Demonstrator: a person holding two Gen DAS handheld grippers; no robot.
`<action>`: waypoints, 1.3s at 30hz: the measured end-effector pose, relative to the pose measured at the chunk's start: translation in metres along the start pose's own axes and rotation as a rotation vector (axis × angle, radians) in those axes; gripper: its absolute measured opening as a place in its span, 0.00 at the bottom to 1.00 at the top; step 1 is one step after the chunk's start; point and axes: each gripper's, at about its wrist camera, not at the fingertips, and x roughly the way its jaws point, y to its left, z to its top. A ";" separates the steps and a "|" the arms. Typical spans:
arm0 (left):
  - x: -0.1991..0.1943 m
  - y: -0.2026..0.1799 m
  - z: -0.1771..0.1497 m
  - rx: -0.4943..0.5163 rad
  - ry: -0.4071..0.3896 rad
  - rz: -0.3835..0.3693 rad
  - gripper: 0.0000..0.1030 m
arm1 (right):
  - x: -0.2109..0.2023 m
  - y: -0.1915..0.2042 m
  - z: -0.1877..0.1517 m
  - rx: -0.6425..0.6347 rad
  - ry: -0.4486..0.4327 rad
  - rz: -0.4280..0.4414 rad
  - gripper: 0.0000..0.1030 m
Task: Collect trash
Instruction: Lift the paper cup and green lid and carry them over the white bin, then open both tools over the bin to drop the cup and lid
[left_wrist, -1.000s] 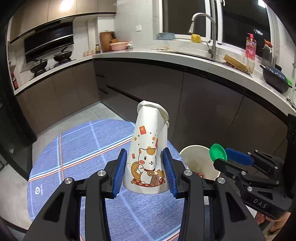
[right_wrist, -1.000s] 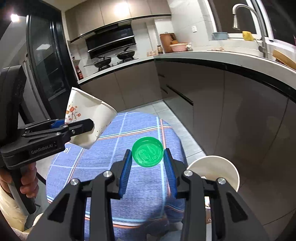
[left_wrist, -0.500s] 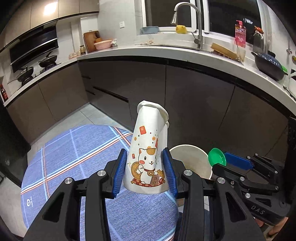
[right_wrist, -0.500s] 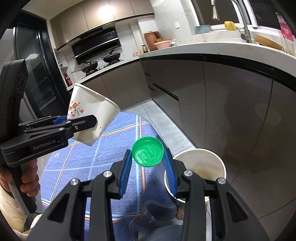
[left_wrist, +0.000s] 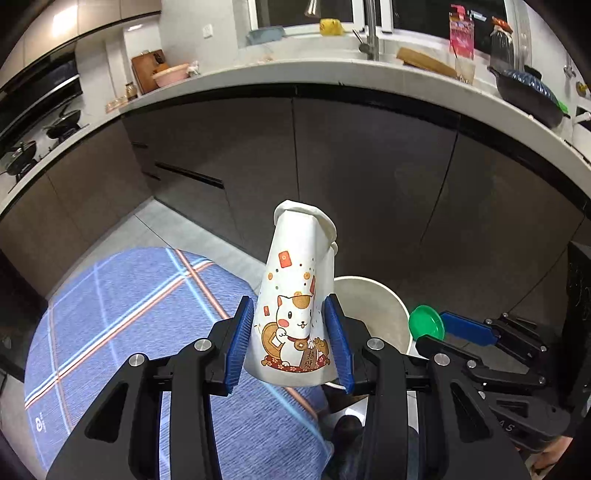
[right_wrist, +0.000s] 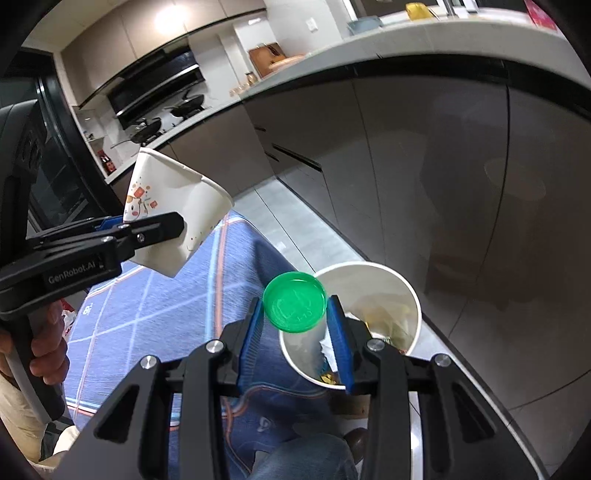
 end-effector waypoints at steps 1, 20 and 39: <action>0.005 -0.001 0.001 0.002 0.008 -0.004 0.37 | 0.005 -0.006 0.001 0.007 0.009 -0.001 0.35; 0.121 -0.017 -0.005 0.052 0.195 -0.086 0.37 | 0.086 -0.062 -0.011 0.095 0.142 -0.020 0.35; 0.120 -0.011 -0.001 -0.019 0.100 -0.095 0.92 | 0.101 -0.075 -0.023 0.019 0.153 -0.075 0.96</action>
